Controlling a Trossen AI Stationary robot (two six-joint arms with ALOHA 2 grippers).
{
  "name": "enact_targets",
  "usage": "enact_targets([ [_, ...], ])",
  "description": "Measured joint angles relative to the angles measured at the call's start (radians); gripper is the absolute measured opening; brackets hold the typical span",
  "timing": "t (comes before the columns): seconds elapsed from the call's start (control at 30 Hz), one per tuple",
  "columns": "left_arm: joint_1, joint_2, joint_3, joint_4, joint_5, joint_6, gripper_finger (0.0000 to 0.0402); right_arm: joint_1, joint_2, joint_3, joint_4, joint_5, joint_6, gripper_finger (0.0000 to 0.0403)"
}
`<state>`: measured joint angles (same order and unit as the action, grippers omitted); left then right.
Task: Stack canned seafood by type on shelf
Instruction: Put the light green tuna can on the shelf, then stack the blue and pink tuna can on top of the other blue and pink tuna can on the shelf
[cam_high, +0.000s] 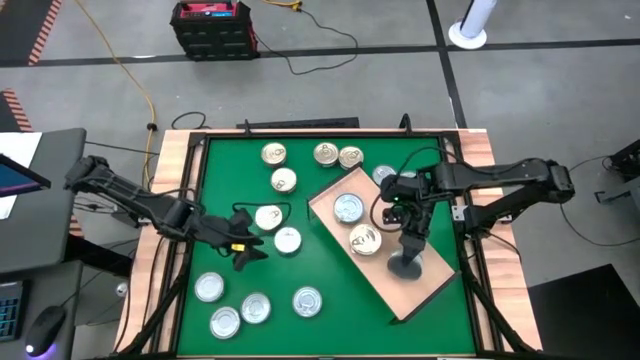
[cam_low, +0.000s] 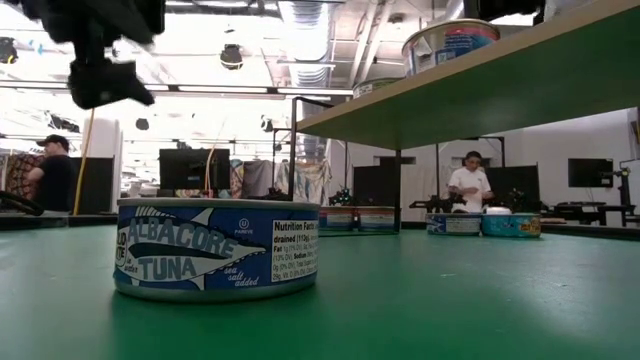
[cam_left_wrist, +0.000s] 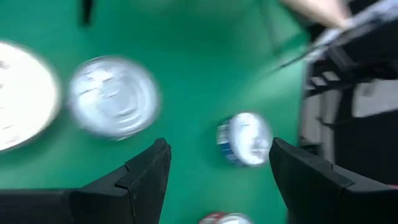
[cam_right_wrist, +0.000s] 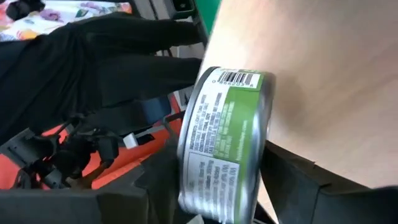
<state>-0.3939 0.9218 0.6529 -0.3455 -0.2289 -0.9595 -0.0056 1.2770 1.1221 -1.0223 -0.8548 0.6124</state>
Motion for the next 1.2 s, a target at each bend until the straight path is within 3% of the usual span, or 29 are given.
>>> enact_targets([
  [0.37, 0.013, -0.007, 0.0, -0.068, -0.032, -0.022, 0.026, -0.07, -0.002, 0.0, -0.18, 0.023, 0.009, 0.0239],
  [0.63, 0.192, -0.012, 0.0, -0.193, -0.029, -0.04, 0.026, -0.091, -0.002, 0.001, -0.203, 0.043, -0.015, 0.024],
  [0.97, 0.543, 0.013, -0.06, -0.202, 0.168, 0.093, 0.0251, -0.199, -0.002, 0.11, -0.297, 0.045, -0.062, 0.024],
  [1.1, 0.645, 0.022, -0.113, -0.1, 0.298, 0.106, 0.0234, -0.249, -0.003, 0.213, -0.335, 0.064, -0.093, 0.024],
  [1.2, 0.696, 0.049, -0.146, -0.034, 0.33, 0.104, 0.022, -0.28, -0.003, 0.3, -0.323, 0.123, -0.124, 0.024],
])
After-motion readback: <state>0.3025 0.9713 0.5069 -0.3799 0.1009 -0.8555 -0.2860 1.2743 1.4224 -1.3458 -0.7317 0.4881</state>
